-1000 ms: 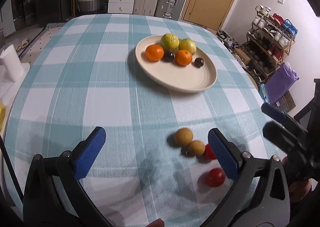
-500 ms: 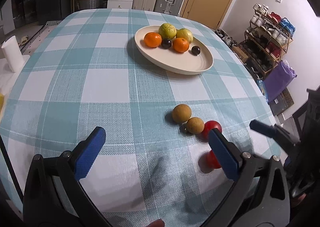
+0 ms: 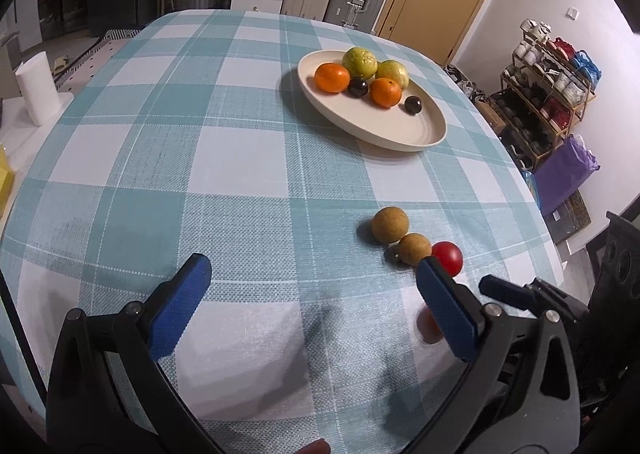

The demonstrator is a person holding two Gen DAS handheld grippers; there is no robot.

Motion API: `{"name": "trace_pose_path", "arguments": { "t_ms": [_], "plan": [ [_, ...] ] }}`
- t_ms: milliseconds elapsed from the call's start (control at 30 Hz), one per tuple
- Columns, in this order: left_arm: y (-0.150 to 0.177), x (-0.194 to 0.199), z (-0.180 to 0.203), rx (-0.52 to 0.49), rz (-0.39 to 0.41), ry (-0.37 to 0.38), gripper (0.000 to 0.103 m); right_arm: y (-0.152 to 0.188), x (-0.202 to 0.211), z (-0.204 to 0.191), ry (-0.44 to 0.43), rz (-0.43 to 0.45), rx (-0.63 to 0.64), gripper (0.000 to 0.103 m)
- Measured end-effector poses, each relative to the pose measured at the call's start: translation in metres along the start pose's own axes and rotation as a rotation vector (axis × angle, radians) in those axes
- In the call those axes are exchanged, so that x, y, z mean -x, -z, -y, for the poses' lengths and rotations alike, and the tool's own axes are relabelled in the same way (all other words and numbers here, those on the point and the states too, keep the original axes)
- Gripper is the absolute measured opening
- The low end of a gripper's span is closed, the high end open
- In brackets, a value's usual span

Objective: Organize fruits
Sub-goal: 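Grasp a red tomato with the right tool while the left tool grasps a brown kiwi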

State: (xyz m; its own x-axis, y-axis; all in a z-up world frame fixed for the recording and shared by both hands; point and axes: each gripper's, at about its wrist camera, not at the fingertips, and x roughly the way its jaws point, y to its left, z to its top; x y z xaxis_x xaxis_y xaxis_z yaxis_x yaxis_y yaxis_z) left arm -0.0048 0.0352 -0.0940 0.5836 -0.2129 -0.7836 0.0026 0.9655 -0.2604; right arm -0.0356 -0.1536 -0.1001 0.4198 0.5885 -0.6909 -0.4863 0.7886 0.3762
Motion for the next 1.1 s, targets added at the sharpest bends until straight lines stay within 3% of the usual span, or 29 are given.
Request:
{"name": "trace_pose_path", "arguments": {
  "t_ms": [100, 233, 300, 367, 1100],
  "plan": [
    [0.000, -0.001, -0.002, 0.007, -0.004, 0.003, 0.102, 0.001, -0.005, -0.003, 0.003, -0.020, 0.024, 0.059],
    [-0.001, 0.000, 0.000, 0.001, 0.005, 0.019, 0.102, 0.003, -0.013, -0.007, 0.005, -0.043, 0.044, 0.047],
    [-0.002, 0.000, 0.001, -0.002, 0.003, 0.022, 0.102, 0.004, -0.018, -0.005, 0.004, -0.057, 0.037, 0.035],
    [-0.002, -0.002, 0.002, -0.001, -0.004, 0.022, 0.102, 0.003, -0.018, -0.001, -0.011, -0.051, 0.019, 0.032],
    [-0.032, -0.035, 0.028, -0.006, -0.058, 0.072, 0.102, -0.010, 0.004, 0.024, -0.038, 0.037, -0.022, 0.031]
  ]
}}
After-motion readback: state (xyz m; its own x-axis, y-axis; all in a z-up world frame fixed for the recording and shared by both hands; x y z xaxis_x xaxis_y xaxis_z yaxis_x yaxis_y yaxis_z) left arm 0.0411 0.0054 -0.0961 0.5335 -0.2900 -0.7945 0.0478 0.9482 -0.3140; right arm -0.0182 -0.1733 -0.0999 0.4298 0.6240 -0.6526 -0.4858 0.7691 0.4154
